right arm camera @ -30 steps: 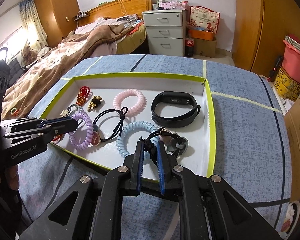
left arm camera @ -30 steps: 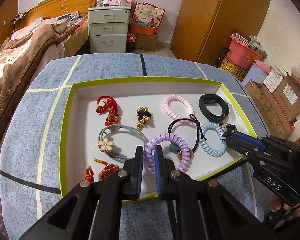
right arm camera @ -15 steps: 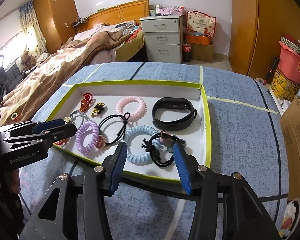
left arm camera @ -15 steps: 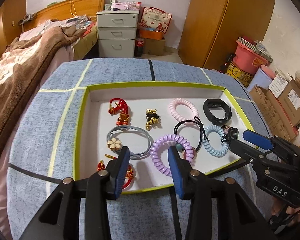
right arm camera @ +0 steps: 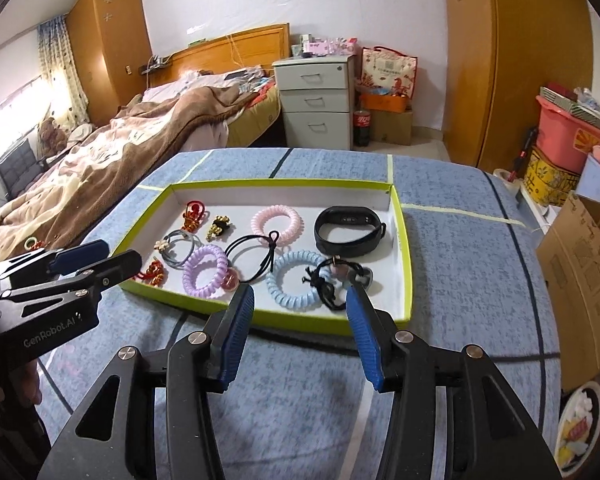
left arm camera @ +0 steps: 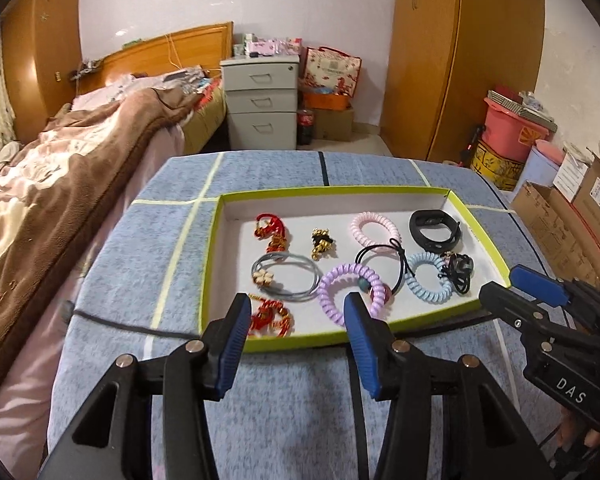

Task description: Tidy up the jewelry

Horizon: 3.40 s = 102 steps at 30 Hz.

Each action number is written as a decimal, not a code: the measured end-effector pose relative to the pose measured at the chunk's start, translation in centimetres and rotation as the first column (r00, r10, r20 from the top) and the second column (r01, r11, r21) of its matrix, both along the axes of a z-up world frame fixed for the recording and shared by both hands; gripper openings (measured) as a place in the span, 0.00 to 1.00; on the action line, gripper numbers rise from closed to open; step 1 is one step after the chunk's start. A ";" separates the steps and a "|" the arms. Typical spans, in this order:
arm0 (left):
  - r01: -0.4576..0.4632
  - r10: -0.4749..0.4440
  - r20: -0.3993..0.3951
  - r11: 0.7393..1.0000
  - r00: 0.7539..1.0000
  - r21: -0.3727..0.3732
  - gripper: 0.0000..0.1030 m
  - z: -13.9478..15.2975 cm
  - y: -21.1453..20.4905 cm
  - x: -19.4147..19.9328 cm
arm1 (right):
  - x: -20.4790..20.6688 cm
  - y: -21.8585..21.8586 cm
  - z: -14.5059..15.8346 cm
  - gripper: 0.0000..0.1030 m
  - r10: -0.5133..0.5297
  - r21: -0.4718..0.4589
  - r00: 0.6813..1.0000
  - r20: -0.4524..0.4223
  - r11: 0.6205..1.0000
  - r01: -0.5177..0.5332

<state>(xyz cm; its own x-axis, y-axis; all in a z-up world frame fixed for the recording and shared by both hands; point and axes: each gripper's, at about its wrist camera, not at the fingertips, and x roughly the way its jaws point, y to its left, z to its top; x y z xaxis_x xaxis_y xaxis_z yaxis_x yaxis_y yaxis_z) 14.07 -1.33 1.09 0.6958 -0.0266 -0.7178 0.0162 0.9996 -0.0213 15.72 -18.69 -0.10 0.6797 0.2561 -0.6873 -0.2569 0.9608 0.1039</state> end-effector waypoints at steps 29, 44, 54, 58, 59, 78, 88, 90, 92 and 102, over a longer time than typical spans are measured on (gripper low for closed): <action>-0.050 0.048 0.063 0.998 0.997 0.031 0.49 1.0 -0.6 -6.3 | -6.1 1.9 1.3 0.48 -0.023 0.028 0.998 0.065 0.999 0.021; -0.057 0.056 0.055 0.998 0.997 0.023 0.49 0.9 -0.5 -6.6 | -6.4 2.2 1.1 0.48 -0.026 0.037 0.998 0.061 0.999 0.023; -0.068 0.067 0.052 0.997 0.996 0.022 0.49 1.0 -0.2 -6.7 | -6.4 2.2 1.1 0.48 -0.026 0.039 0.998 0.061 0.999 0.023; -0.067 0.065 0.050 0.998 0.997 0.020 0.49 1.0 -0.2 -6.6 | -6.4 2.3 1.1 0.48 -0.026 0.039 0.998 0.063 0.999 0.024; -0.062 0.061 0.052 0.998 0.997 0.019 0.49 1.0 -0.2 -6.6 | -6.4 2.3 1.0 0.48 -0.025 0.037 0.998 0.060 0.999 0.023; -0.053 0.053 0.041 0.998 0.998 0.018 0.49 0.8 -0.3 -6.6 | -6.8 2.5 1.0 0.48 -0.028 0.039 0.998 0.054 0.999 0.026; -0.058 0.057 0.040 0.998 0.998 0.014 0.49 0.7 -0.2 -6.6 | -6.7 2.5 1.0 0.48 -0.028 0.039 0.998 0.054 0.999 0.026; -0.057 0.057 0.039 0.998 0.998 0.013 0.49 0.7 -0.2 -6.6 | -6.7 2.6 0.9 0.48 -0.027 0.039 0.998 0.053 0.999 0.025; -0.059 0.058 0.039 0.998 0.998 0.014 0.49 0.7 -0.1 -6.6 | -6.7 2.6 1.0 0.48 -0.029 0.038 0.998 0.053 0.999 0.027; -0.054 0.054 0.033 0.998 0.998 0.014 0.49 0.6 -0.2 -6.5 | -6.6 2.7 0.9 0.48 -0.028 0.040 0.998 0.051 0.999 0.026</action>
<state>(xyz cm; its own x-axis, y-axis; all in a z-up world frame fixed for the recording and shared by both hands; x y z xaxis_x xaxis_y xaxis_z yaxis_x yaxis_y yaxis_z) 7.56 -1.54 1.73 0.7191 0.0226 -0.6946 -0.0375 0.9993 -0.0064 9.12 -15.98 0.83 0.7209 0.2636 -0.6410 -0.2371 0.9628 0.1293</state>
